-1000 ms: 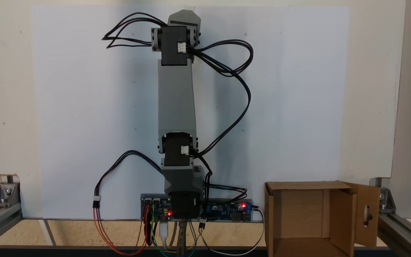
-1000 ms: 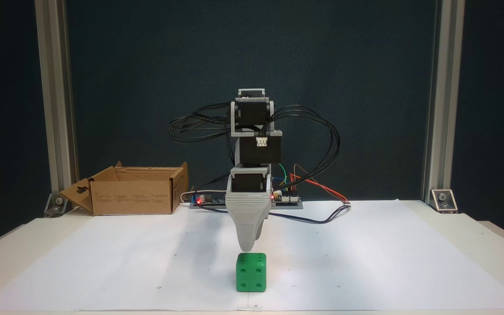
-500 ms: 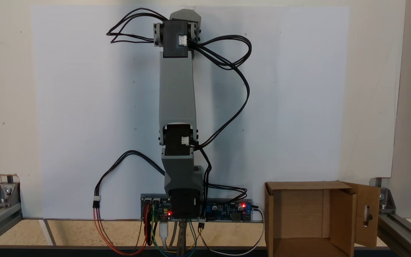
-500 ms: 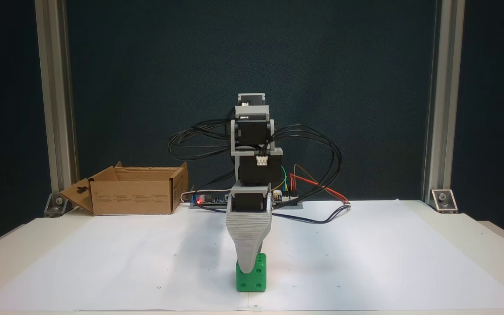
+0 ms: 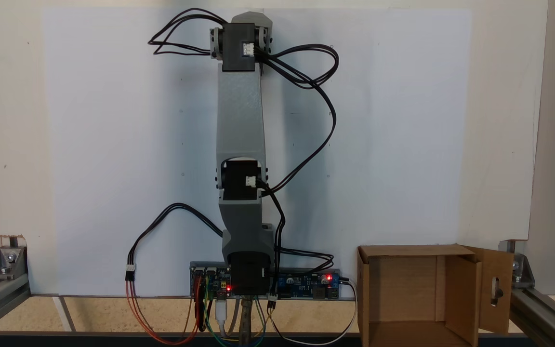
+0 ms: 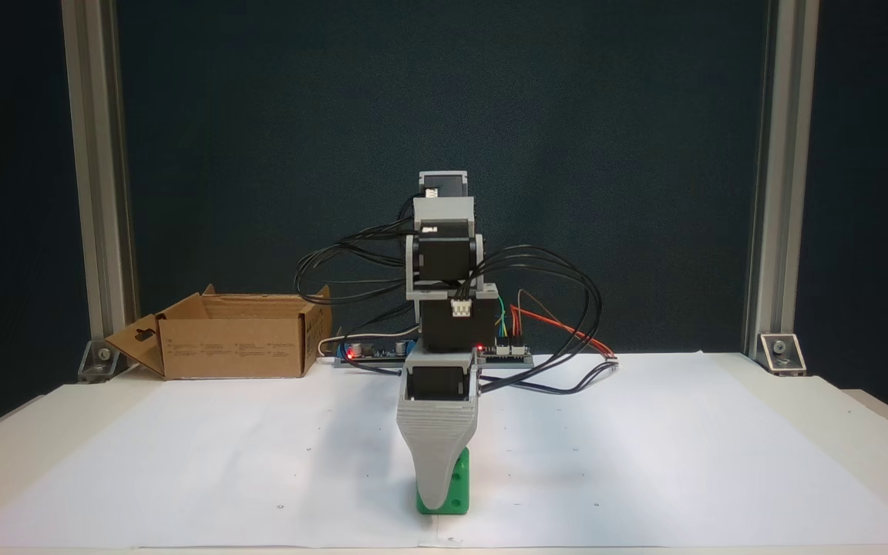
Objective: Grasp a green dice and put it in the bin.
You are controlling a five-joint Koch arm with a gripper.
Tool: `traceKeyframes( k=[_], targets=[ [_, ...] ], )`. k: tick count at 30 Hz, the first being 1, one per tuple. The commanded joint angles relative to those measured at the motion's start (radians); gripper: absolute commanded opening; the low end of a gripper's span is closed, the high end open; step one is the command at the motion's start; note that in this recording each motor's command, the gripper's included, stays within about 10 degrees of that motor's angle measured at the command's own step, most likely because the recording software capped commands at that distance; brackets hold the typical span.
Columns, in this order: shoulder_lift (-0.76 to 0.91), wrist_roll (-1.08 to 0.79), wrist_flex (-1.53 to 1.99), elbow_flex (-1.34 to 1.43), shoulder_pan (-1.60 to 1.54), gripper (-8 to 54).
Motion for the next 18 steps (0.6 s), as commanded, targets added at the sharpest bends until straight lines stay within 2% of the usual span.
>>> traceKeyframes(
  k=[1, 5, 8, 11, 12, 18],
  targets=[
    [0.012, 0.021, -0.005, -0.072, 0.003, 40.5],
    [0.005, 0.020, -0.005, -0.072, 0.008, 33.8],
    [0.005, 0.020, -0.006, -0.072, 0.009, 24.8],
    [0.005, 0.020, -0.011, -0.072, 0.011, 13.0],
    [0.005, 0.020, -0.015, -0.072, 0.012, 11.5],
    [0.005, 0.023, -0.012, -0.072, 0.031, 11.5]
  ],
)
